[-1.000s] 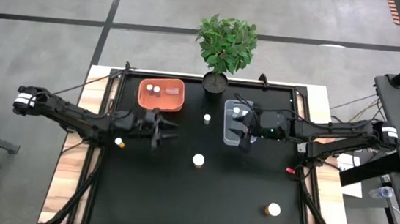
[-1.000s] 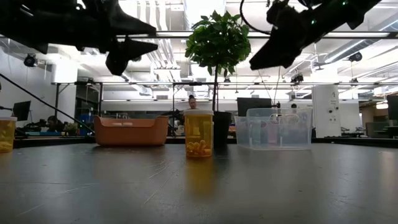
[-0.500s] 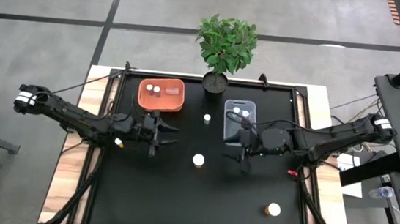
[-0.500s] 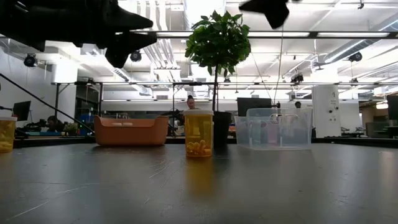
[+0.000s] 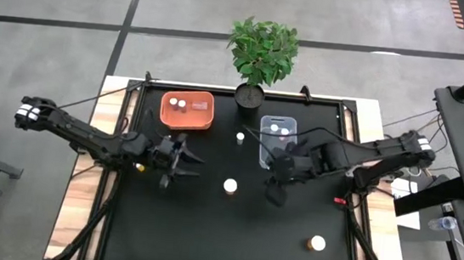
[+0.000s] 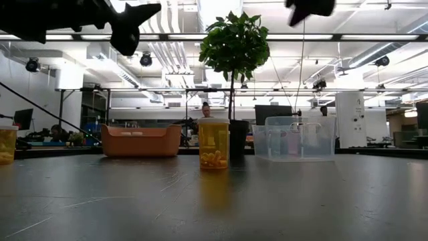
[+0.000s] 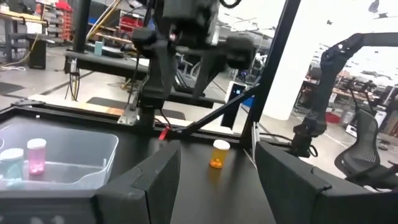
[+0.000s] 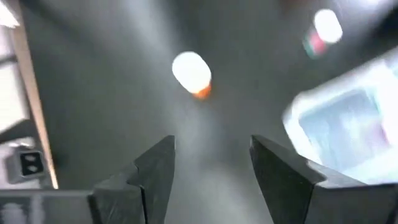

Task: Pick and place medicine bottles into bin by pill shape (circle, oval)
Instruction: Put the orange tablet pill bottle into the orange bin

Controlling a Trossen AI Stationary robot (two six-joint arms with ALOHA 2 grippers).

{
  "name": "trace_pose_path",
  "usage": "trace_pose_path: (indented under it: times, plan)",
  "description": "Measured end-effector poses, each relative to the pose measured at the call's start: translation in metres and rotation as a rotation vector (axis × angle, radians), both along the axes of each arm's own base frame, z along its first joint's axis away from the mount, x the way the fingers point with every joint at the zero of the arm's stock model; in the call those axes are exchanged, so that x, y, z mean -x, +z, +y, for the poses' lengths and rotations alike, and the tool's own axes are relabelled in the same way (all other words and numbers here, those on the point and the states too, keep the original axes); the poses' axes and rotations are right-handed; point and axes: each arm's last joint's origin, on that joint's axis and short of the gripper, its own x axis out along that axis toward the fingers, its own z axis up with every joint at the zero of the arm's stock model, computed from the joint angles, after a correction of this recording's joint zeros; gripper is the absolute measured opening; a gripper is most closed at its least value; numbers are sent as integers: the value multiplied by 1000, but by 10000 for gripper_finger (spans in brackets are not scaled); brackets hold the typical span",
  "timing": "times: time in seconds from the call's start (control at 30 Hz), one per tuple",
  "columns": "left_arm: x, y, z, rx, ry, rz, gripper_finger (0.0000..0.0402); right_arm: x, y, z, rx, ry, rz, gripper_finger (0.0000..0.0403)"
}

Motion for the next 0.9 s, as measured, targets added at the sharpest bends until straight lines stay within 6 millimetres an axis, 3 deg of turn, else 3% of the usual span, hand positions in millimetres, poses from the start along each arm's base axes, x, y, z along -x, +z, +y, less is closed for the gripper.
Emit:
trace_pose_path:
  times: [0.17, 0.43, 0.7, 0.9]
  plan:
    - [1, 1, 0, 0, 1, -6, 191, 1, -7, 6, -85, -132, 221, 198]
    - [1, -2, 0, -3, 2, 11, 191, 8, -14, 29, -210, -297, 309, 198]
    - [-1, -6, 0, -17, 4, 25, 191, 31, -15, 88, -433, -471, 406, 199]
    - [1, 3, 0, -104, 17, -41, 191, 48, -27, 128, -429, -557, 462, 215]
